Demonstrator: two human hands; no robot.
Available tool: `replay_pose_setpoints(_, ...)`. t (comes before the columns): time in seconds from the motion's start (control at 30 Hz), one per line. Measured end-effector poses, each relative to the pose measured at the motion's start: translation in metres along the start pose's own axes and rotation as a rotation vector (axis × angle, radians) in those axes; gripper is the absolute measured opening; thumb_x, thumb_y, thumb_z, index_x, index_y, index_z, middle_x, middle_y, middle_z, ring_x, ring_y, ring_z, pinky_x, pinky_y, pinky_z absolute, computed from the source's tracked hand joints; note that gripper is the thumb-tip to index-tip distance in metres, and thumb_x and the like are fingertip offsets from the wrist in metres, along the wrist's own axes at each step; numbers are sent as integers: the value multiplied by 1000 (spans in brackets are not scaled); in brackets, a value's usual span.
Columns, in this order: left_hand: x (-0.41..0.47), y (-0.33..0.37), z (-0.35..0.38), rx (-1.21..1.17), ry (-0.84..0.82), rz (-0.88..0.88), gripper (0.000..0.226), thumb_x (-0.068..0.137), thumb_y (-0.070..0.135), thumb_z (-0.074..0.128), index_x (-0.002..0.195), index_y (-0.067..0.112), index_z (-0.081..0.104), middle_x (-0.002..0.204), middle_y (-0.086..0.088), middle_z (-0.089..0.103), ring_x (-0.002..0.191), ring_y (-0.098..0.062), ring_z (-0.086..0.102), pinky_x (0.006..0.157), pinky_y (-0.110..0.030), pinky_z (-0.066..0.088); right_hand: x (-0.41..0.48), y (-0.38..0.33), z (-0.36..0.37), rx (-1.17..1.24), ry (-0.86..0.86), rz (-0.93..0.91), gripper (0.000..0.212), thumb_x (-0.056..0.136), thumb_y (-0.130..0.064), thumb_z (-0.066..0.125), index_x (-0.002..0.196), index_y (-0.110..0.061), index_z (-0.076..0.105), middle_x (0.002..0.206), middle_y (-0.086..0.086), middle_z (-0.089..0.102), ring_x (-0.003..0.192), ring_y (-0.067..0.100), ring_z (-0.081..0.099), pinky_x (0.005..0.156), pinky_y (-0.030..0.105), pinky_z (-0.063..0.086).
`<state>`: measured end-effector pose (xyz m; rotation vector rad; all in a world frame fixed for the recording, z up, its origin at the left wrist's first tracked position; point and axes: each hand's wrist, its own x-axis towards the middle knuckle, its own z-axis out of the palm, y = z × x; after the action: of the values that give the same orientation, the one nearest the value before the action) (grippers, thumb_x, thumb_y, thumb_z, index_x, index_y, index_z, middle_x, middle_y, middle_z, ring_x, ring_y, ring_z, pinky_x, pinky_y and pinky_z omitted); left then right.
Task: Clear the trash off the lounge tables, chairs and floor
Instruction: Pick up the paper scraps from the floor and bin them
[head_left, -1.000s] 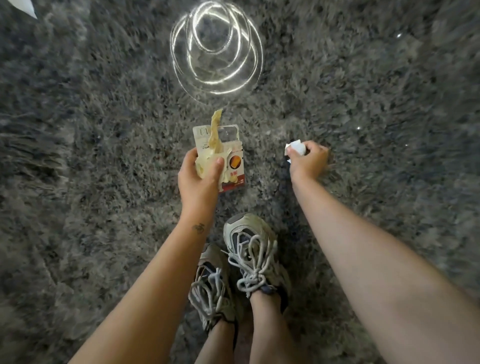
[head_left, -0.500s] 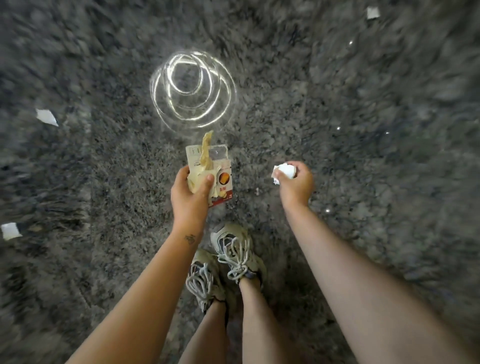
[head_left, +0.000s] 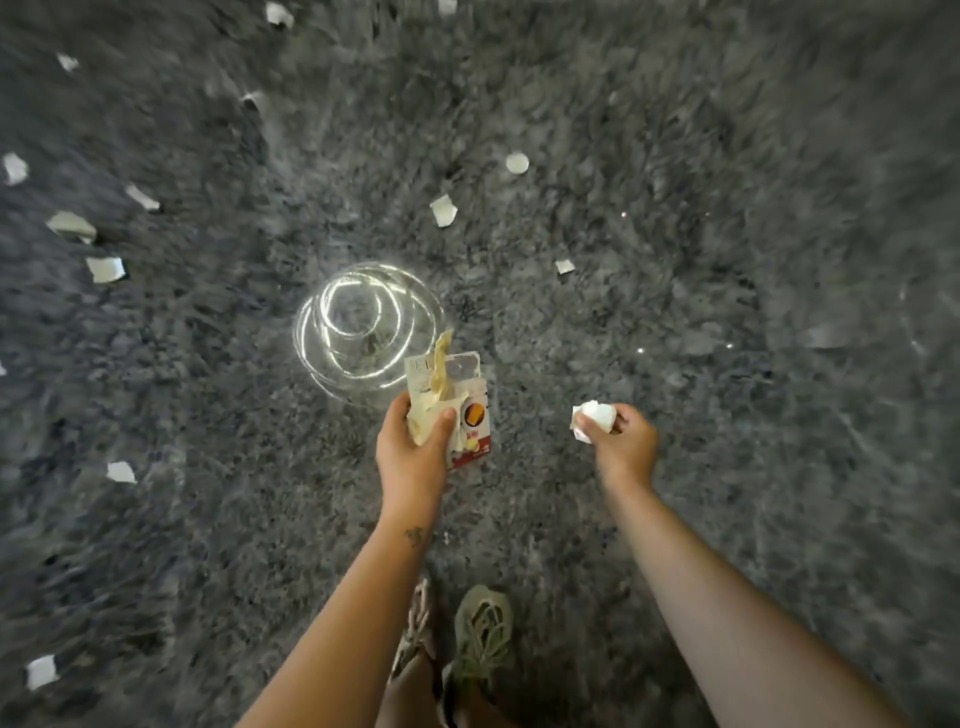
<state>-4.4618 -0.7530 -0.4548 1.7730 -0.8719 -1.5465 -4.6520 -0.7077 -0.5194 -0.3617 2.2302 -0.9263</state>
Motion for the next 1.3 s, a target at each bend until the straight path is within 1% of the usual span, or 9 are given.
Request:
replay_pose_setpoints(0.1, 29, 25, 29, -7, -19, 14, 20, 88, 14, 62, 102, 27, 59, 104, -4, 69, 91, -16, 68, 82, -41, 55, 41, -25, -1, 31, 17, 3, 24, 70, -4, 77, 83, -8, 57, 82, 10, 60, 75, 19, 54, 68, 30, 41)
replay_pose_setpoints(0.23, 92, 42, 65, 26, -15, 3, 27, 87, 13, 62, 114, 16, 58, 105, -6, 68, 97, -23, 65, 87, -49, 52, 108, -48, 22, 44, 16, 14, 23, 68, -1, 78, 81, -5, 59, 79, 11, 60, 73, 18, 53, 60, 30, 41)
replay_pose_setpoints(0.4, 200, 53, 111, 89, -2, -38, 22, 87, 13, 63, 108, 19, 59, 98, -2, 69, 89, -19, 68, 84, -49, 54, 207, -55, 66, 0, 11, 111, 22, 71, -3, 76, 88, 4, 63, 84, 15, 63, 77, 21, 55, 72, 37, 46)
replay_pose_setpoints(0.57, 301, 72, 144, 176, -15, -59, 27, 87, 13, 63, 113, 17, 57, 104, -6, 68, 91, -19, 66, 82, -42, 55, 296, -71, 105, -49, 38, 210, 24, 72, -6, 77, 90, 4, 65, 83, 11, 62, 74, 17, 52, 60, 27, 37)
replay_pose_setpoints(0.7, 356, 82, 159, 237, -17, -43, 26, 86, 14, 64, 111, 20, 56, 97, 3, 66, 89, -14, 66, 78, -35, 56, 345, -82, 126, -92, 11, 232, 22, 71, -8, 77, 88, 2, 65, 79, 11, 61, 71, 17, 53, 51, 23, 39)
replay_pose_setpoints(0.9, 426, 52, 186, 246, 0, -75, 27, 86, 14, 64, 111, 21, 56, 100, 2, 66, 90, -15, 66, 80, -35, 55, 411, -61, 168, -258, 5, 260, 25, 71, -13, 77, 87, 3, 66, 87, 18, 68, 71, 21, 56, 62, 28, 42)
replay_pose_setpoints(1.03, 473, 14, 197, 193, 83, -102, 29, 87, 14, 64, 114, 14, 56, 94, 9, 65, 80, 0, 65, 64, -17, 55, 450, -24, 206, -377, -23, 253, 29, 70, -14, 78, 89, 5, 66, 88, 21, 67, 73, 21, 55, 67, 39, 48)
replay_pose_setpoints(1.2, 499, -26, 189, 136, 202, -151, 24, 86, 14, 64, 108, 17, 56, 100, 4, 67, 90, -10, 67, 77, -30, 57, 473, 6, 231, -500, 25, 267, 36, 69, -15, 78, 97, 4, 66, 98, 21, 67, 84, 26, 60, 61, 27, 34)
replay_pose_setpoints(1.3, 500, -37, 182, 141, 250, -164, 17, 87, 14, 64, 100, 21, 55, 95, 7, 66, 88, -9, 66, 80, -33, 56, 471, 7, 237, -420, 58, 283, 20, 73, -8, 73, 88, -3, 60, 100, 17, 65, 81, 19, 53, 60, 19, 30)
